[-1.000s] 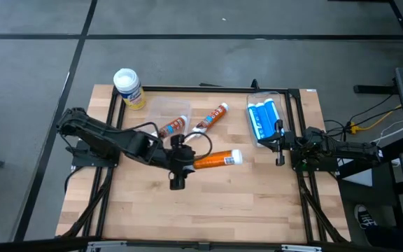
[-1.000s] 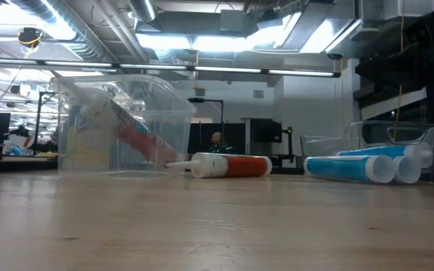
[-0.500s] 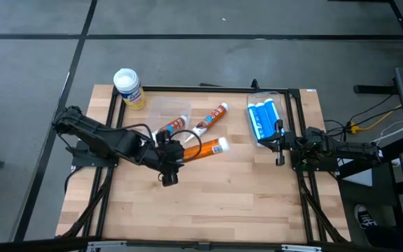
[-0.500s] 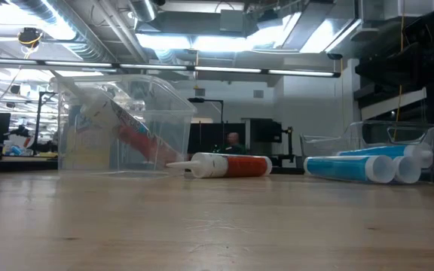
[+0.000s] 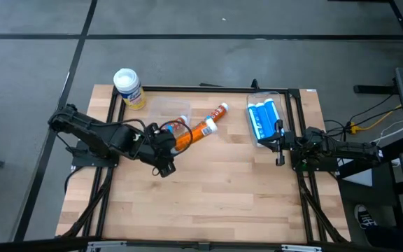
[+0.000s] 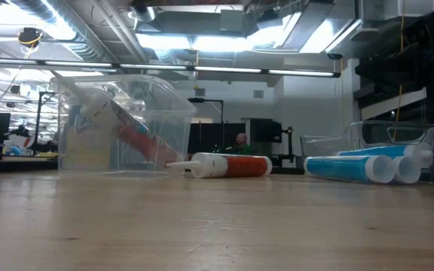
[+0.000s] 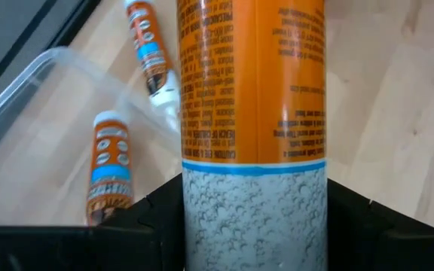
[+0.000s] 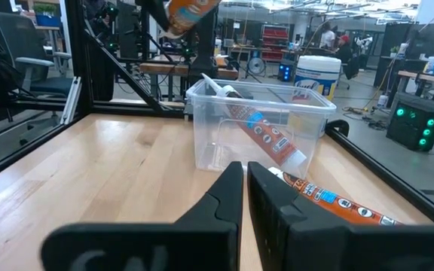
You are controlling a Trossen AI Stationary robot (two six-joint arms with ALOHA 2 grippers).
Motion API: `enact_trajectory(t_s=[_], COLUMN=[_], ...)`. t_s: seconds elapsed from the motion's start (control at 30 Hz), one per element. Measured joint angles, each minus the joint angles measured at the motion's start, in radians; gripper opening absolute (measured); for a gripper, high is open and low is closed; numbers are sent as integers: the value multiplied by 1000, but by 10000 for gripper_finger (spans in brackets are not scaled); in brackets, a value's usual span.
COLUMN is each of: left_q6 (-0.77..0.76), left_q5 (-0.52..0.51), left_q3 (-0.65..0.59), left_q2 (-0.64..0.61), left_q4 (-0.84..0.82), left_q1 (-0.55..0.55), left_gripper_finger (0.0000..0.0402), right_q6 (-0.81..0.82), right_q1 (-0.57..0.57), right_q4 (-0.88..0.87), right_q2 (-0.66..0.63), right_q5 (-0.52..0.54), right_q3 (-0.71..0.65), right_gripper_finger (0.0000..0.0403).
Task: Pick & place silicon tubes, Sealant and Lysol wipes
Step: Put the bottom orange sealant into the transparent container
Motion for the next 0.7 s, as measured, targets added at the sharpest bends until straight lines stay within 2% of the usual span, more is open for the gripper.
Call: enact_trajectory(t_s=[0.4, 0.7], left_q6=[-220, -307], left_q5=[-1, 121], left_q3=[0, 0], left_q2=[-80, -109], left_q4=[-225, -367], left_q1=[73, 150], left_gripper_finger=[207, 207], right_q6=[0, 0], right_q1=[0, 0], right_q4=[0, 0], right_q2=[1, 1], right_q5=[0, 0], right_q3=[0, 0], right_gripper_finger=[25, 25])
